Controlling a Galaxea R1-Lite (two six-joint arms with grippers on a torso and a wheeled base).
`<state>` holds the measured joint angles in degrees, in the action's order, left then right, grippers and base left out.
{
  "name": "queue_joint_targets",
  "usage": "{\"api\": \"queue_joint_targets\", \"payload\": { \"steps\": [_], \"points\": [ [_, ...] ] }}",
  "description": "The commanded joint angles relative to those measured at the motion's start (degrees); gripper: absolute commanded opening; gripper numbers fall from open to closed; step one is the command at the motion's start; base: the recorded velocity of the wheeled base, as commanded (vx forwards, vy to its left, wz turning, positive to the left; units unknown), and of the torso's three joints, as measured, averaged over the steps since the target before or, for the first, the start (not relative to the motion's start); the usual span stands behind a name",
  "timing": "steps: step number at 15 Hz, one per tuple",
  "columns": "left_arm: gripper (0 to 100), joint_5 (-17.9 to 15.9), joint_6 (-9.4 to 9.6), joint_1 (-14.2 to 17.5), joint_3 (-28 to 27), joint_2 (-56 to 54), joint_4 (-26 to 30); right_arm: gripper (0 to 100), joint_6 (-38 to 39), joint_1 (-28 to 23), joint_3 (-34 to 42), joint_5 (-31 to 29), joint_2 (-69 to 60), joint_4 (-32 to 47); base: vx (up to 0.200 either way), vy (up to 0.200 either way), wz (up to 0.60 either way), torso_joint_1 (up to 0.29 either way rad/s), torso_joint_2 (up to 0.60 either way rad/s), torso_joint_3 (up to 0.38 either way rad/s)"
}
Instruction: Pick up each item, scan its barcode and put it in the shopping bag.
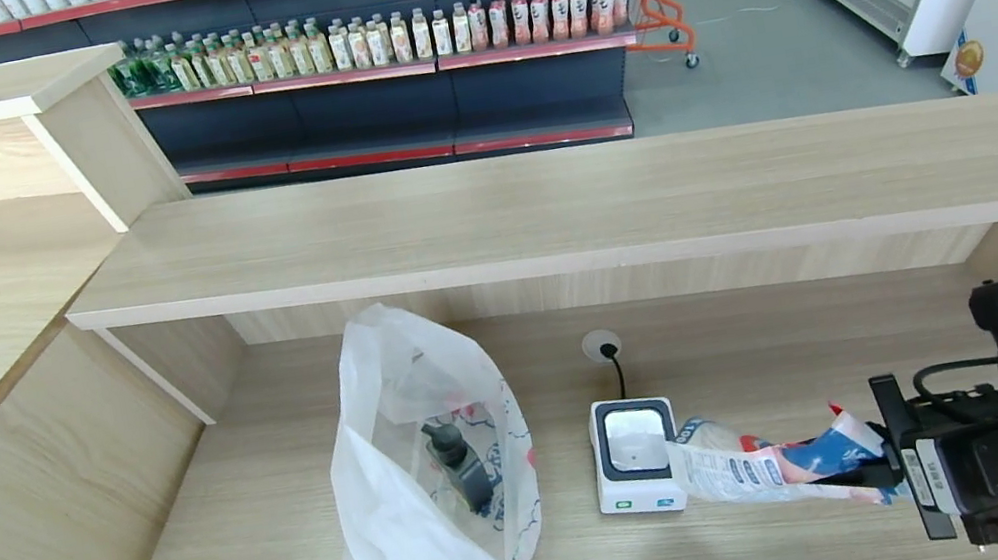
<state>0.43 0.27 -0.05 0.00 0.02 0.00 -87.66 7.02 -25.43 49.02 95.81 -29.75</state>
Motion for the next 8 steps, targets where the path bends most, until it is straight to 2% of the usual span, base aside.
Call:
{"api": "queue_joint_targets", "payload": {
  "steps": [1,8],
  "points": [
    [100,0.0,0.00,0.0,0.0,0.0,0.0,0,-2.3,-0.3,-2.7,1.1,5.7,0.0,0.000,0.000,0.00,0.000,0.00,0.000],
    [100,0.0,0.00,0.0,0.0,0.0,0.0,0,-2.8,1.5,-9.9,4.1,13.4,-0.8,0.000,0.000,0.00,0.000,0.00,0.000]
  ]
}}
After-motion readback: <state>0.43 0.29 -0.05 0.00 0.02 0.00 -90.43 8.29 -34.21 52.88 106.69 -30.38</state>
